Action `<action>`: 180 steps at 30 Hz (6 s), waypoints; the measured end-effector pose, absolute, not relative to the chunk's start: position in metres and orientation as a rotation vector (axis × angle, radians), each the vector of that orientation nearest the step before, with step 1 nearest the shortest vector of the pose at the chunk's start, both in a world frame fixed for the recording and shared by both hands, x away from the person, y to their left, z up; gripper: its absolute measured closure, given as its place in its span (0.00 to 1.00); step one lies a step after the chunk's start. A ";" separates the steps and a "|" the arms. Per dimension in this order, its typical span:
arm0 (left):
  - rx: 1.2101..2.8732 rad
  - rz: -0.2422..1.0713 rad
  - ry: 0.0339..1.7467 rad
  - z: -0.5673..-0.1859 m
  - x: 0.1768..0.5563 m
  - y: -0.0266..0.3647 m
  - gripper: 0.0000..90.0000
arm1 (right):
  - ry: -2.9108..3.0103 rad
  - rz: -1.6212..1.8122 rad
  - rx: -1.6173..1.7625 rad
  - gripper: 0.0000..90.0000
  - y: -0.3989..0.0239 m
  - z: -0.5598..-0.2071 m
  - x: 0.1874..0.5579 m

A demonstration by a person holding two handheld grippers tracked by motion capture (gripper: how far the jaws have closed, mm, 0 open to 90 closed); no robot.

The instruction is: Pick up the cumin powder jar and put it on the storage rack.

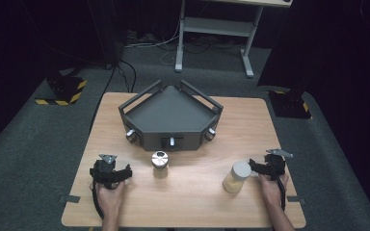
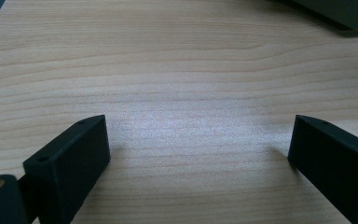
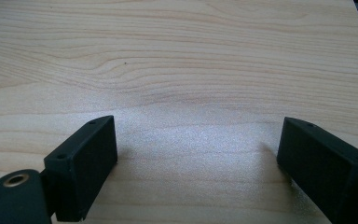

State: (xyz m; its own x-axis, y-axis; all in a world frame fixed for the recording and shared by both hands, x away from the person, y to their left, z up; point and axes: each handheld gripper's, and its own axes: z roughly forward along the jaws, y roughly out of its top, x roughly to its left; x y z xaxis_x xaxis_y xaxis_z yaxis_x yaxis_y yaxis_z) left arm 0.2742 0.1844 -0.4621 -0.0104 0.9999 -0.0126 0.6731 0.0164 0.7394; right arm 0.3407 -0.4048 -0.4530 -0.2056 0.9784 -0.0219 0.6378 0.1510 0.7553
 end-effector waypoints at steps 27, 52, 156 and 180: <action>1.739 0.736 1.726 -0.461 0.277 0.186 0.01 | 1.915 0.852 1.535 0.12 -0.405 -0.453 0.341; 1.752 0.762 1.711 -0.461 0.269 0.179 0.01 | 1.915 0.848 1.530 0.12 -0.404 -0.453 0.341; 1.927 0.619 1.275 -0.435 0.288 0.097 0.16 | 1.915 0.847 1.529 0.13 -0.404 -0.453 0.340; 1.955 0.606 1.267 -0.433 0.295 0.096 0.35 | 1.915 0.847 1.528 0.13 -0.404 -0.453 0.340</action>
State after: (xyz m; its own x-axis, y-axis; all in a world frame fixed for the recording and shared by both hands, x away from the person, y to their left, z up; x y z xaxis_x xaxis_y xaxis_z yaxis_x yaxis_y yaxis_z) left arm 0.2945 0.0957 -0.4333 0.4069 0.9135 0.0036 0.5761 -0.2596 0.7751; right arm 0.3404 -0.4039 -0.4529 -0.2091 0.9775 -0.0288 0.6363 0.1584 0.7550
